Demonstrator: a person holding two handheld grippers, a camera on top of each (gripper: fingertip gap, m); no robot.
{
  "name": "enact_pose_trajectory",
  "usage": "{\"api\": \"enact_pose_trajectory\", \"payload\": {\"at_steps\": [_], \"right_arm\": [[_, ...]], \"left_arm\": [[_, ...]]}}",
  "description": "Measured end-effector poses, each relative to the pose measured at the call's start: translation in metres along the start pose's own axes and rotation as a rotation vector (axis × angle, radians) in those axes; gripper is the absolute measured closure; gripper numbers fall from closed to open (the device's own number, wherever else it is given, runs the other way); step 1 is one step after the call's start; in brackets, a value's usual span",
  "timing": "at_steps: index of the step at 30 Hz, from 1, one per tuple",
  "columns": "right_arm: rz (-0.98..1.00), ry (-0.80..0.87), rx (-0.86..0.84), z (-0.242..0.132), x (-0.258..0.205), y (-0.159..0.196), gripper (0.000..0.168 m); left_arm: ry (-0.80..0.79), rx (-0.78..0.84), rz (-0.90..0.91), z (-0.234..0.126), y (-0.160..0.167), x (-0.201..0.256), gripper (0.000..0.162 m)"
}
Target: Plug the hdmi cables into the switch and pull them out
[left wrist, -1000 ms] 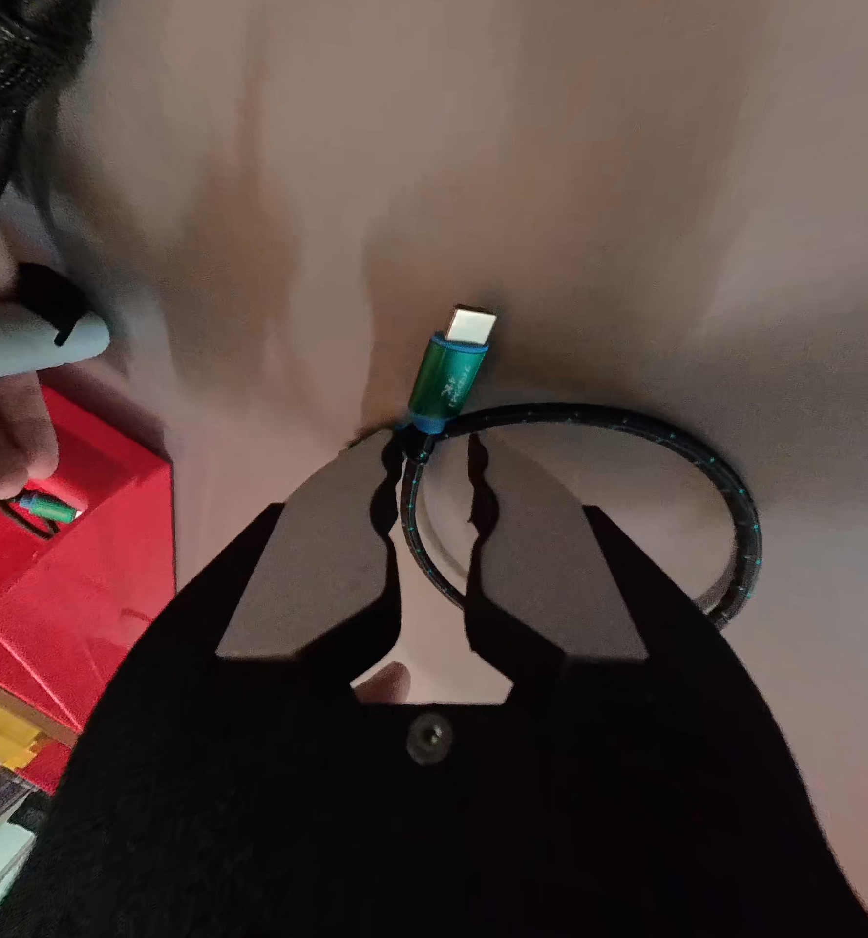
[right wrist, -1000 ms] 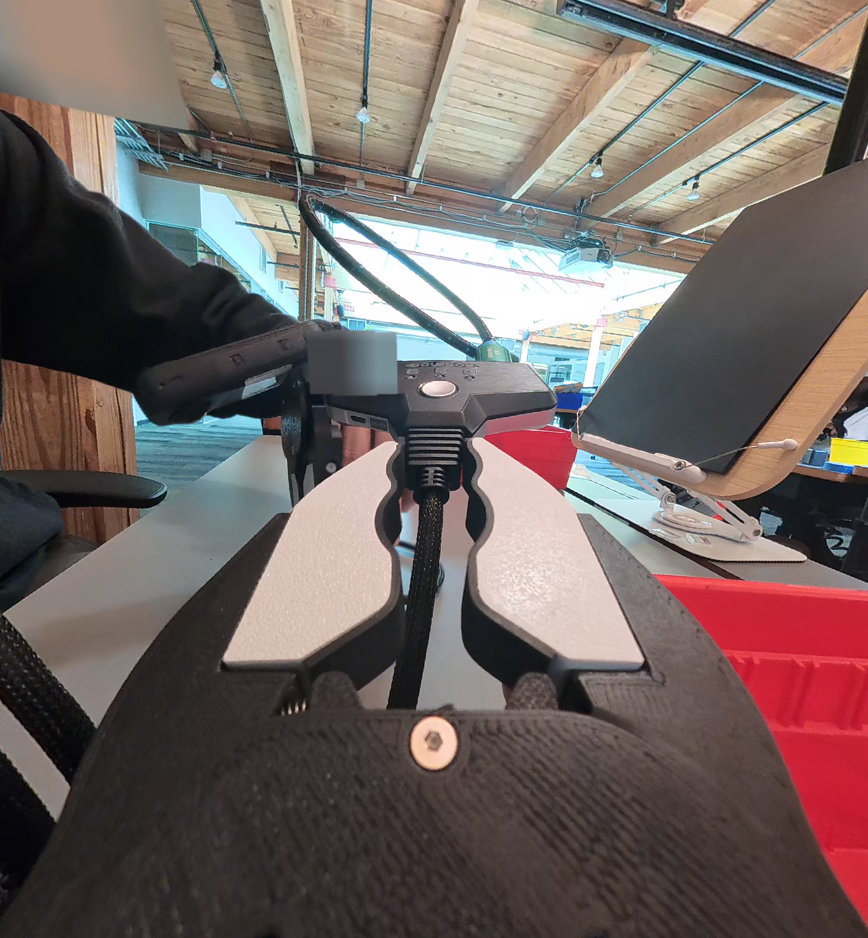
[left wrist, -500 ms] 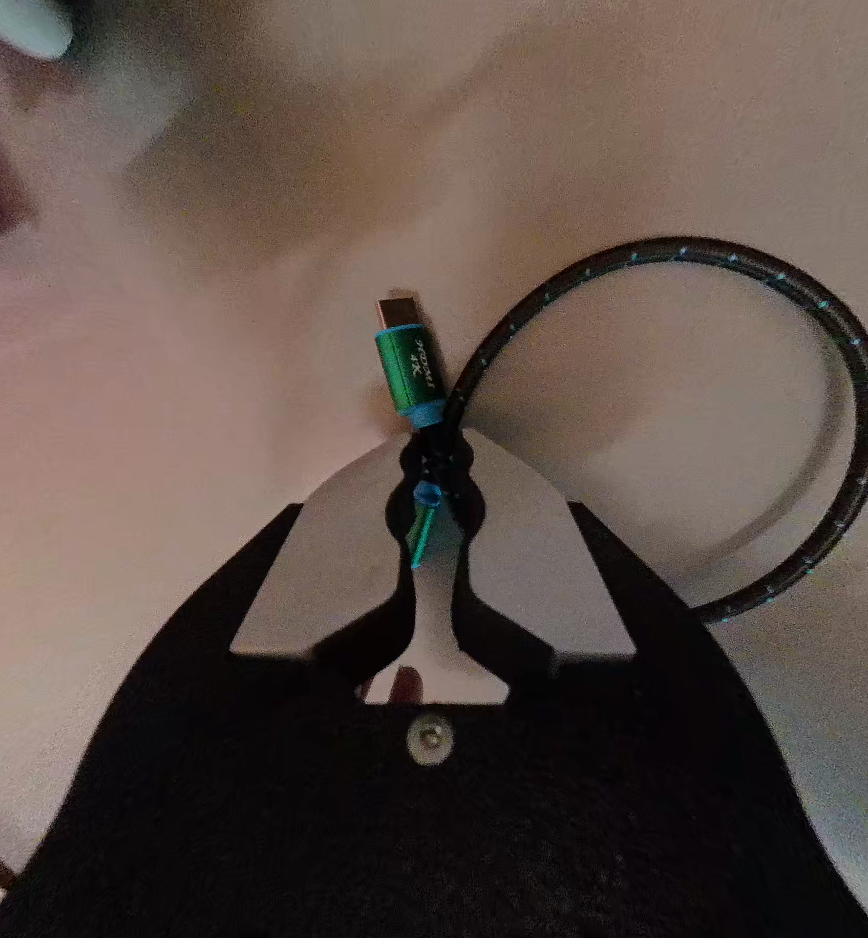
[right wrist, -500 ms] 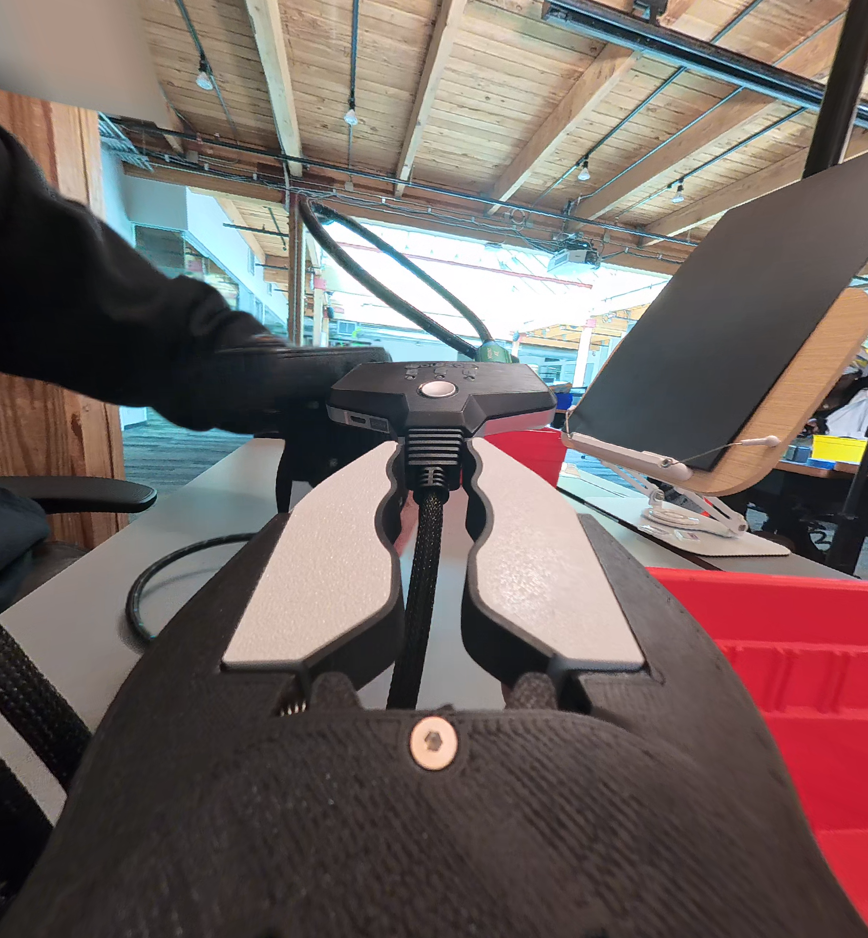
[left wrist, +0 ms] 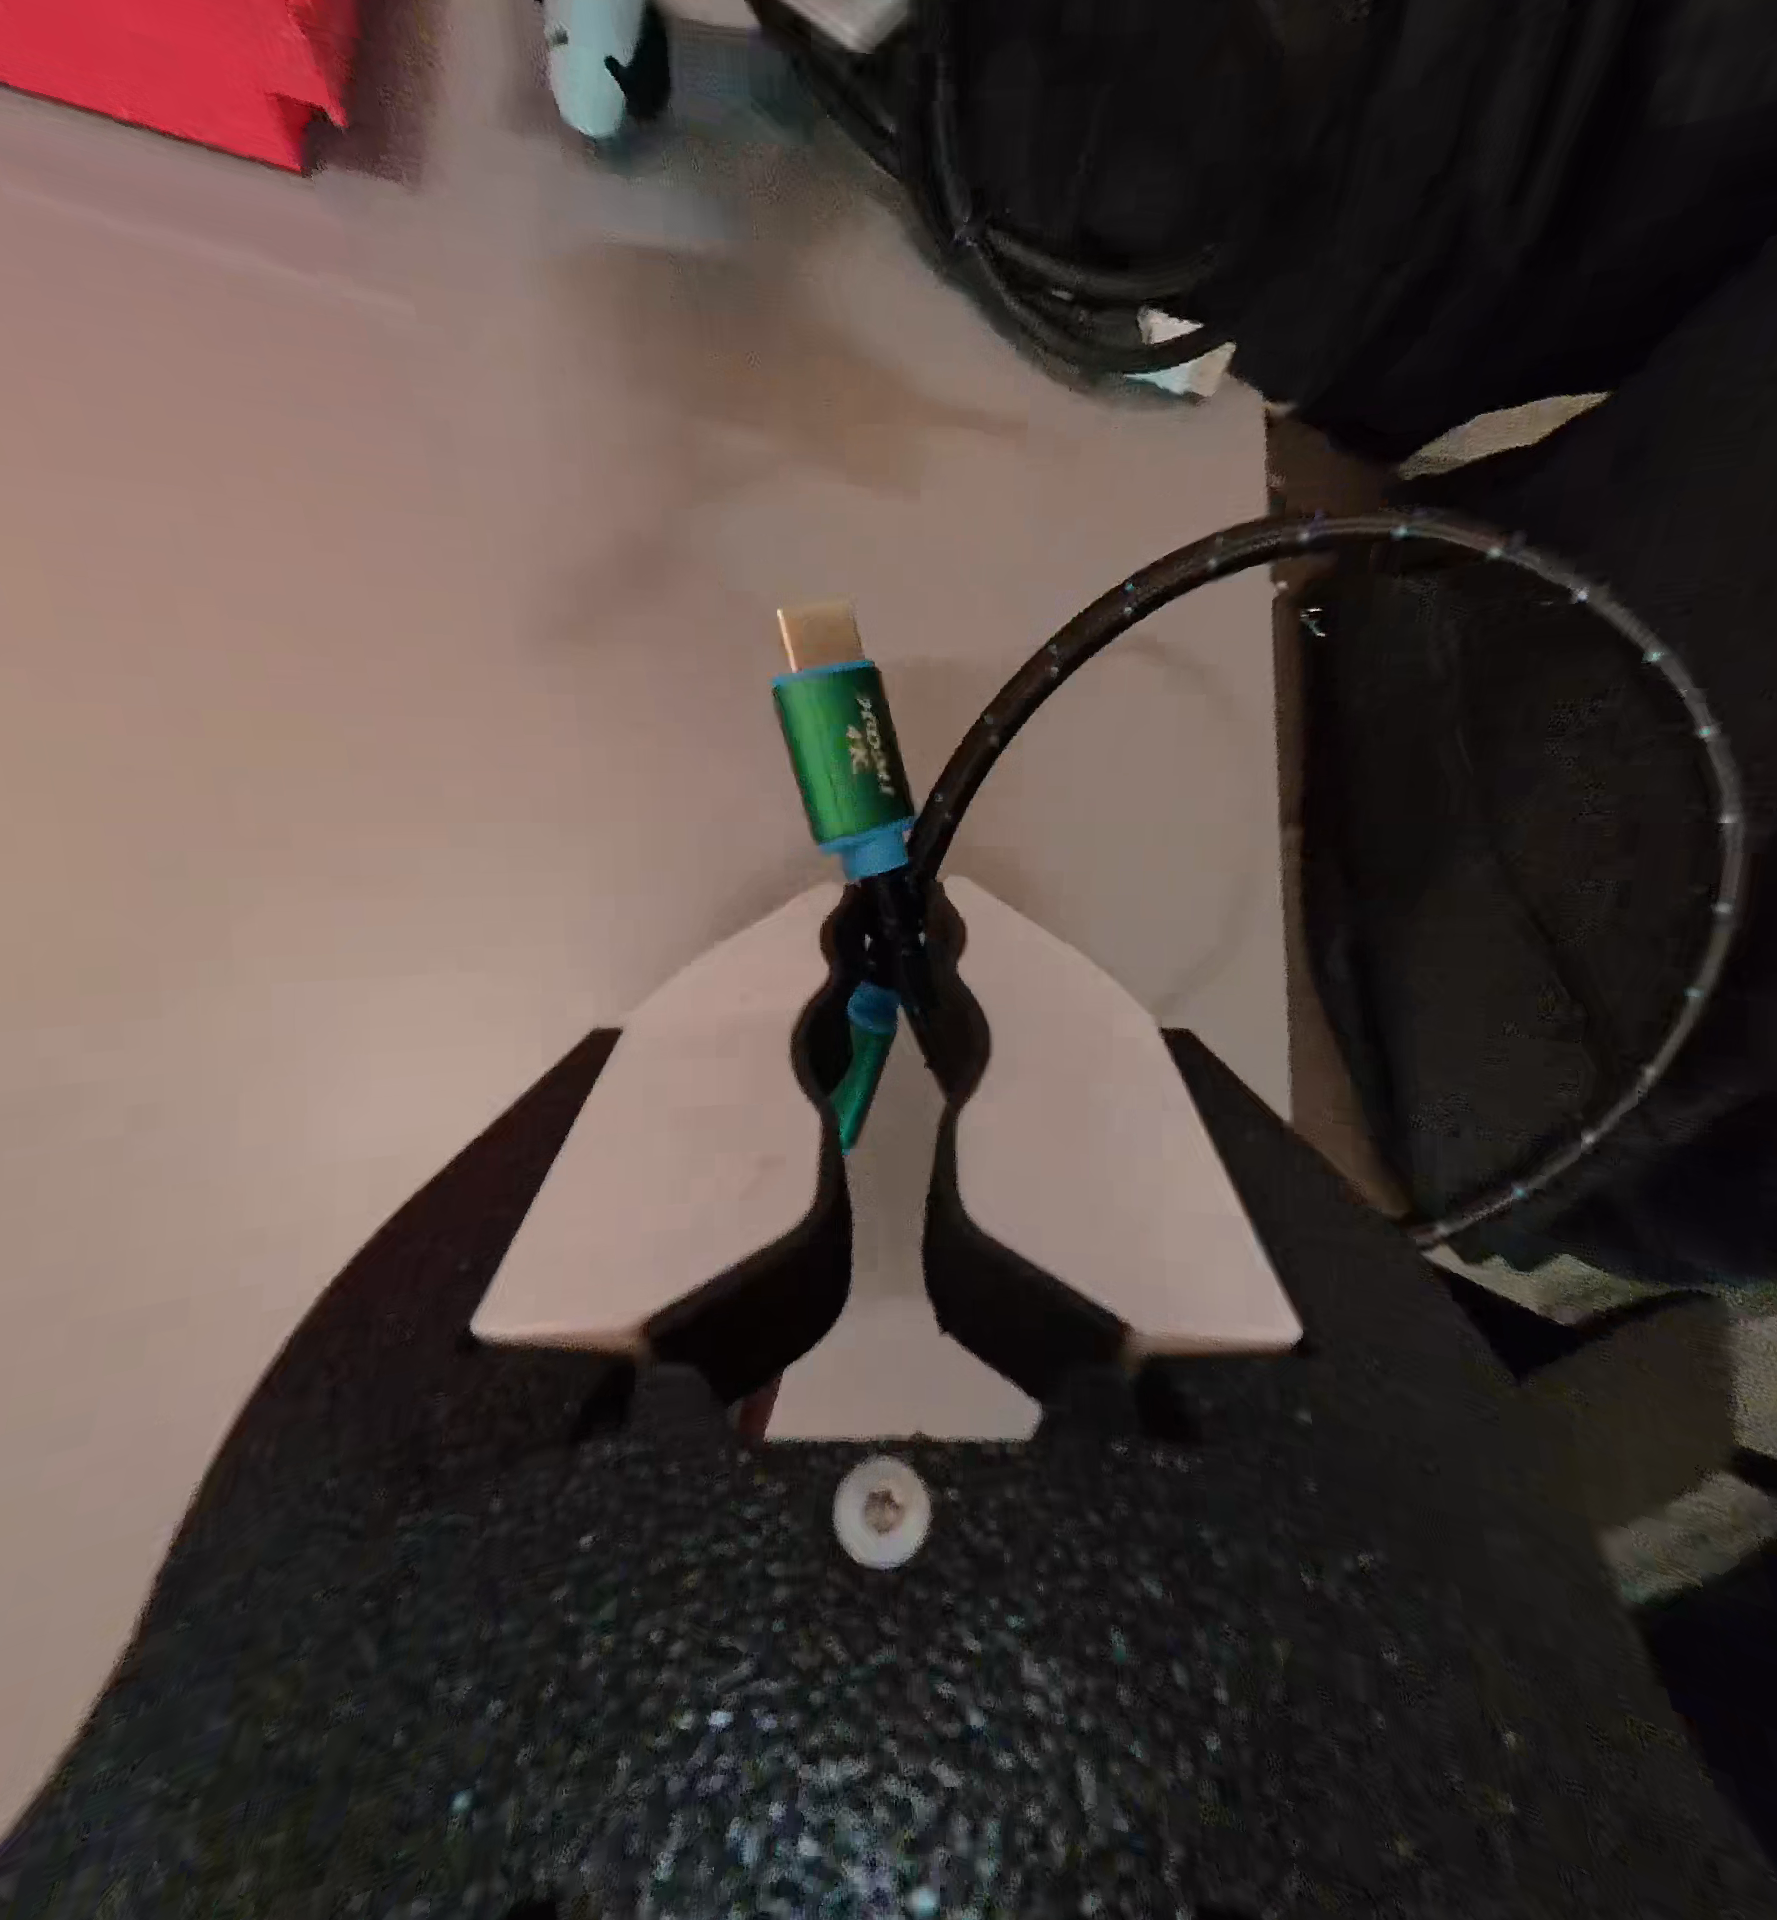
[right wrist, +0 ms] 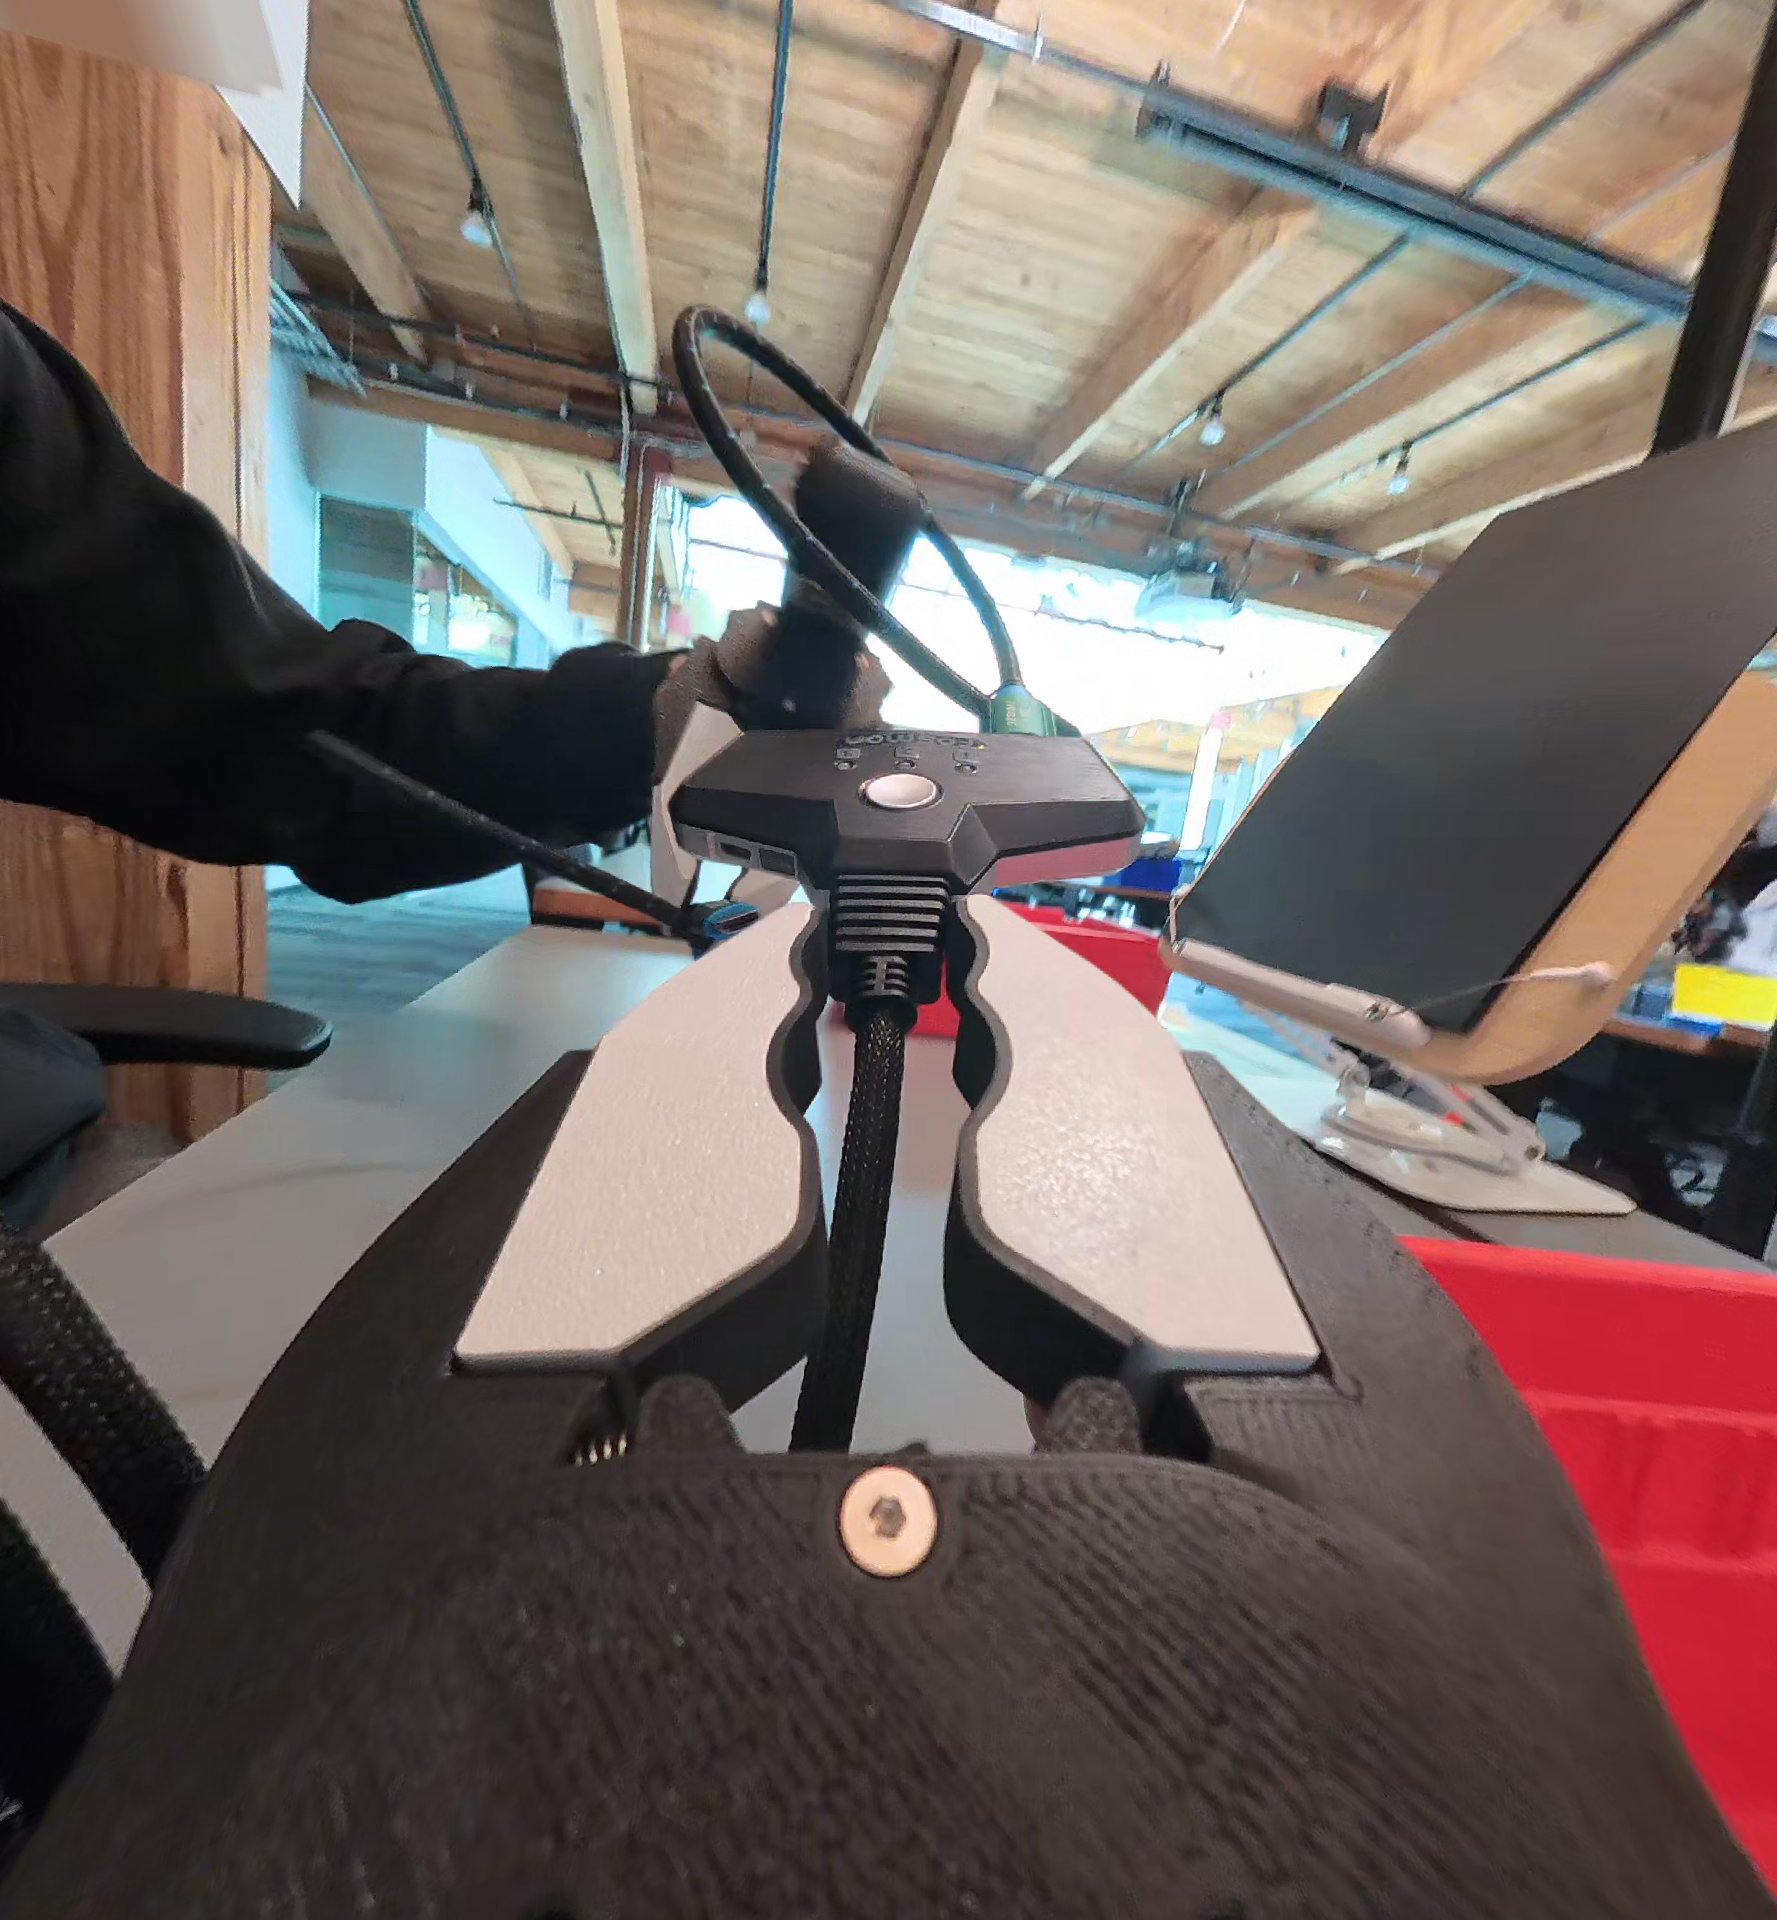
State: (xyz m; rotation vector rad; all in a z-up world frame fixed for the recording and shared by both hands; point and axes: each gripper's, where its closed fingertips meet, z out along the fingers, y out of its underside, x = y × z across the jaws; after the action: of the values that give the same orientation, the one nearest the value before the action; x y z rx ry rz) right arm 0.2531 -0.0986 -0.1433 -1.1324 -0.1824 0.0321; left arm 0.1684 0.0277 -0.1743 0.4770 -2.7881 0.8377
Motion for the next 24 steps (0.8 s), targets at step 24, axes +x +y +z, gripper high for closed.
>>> {"api": "enact_pose_trajectory", "payload": {"at_steps": [24], "right_arm": [[-0.005, 0.045, 0.176, -0.013, 0.006, -0.031, 0.147]], "left_arm": [[0.246, 0.043, -0.236, 0.007, 0.024, 0.004, 0.151]]}}
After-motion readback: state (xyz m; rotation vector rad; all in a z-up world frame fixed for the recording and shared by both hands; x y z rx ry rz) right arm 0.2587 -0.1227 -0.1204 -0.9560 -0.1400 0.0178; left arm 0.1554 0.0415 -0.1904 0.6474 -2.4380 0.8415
